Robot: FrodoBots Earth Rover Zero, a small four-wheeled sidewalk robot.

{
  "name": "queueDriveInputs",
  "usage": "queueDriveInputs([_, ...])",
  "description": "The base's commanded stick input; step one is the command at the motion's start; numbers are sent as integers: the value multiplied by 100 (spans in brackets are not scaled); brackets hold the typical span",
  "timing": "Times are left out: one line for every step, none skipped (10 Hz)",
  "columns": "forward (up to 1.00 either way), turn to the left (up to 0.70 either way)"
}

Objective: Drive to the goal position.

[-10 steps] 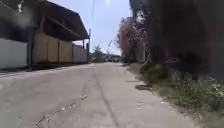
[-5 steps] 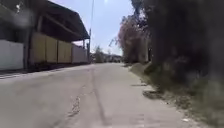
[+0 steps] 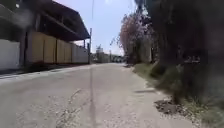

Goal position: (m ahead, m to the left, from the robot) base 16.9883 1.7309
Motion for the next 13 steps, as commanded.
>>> queueDriveInputs([100,-34])
queueDriveInputs([100,-40])
queueDriveInputs([100,-40])
queueDriveInputs([100,-37])
queueDriveInputs([100,0])
queueDriveInputs([100,0])
queueDriveInputs([100,0])
queueDriveInputs([100,0])
queueDriveInputs([100,0])
queueDriveInputs([100,0])
queueDriveInputs([100,0])
queueDriveInputs([100,0])
queueDriveInputs([100,0])
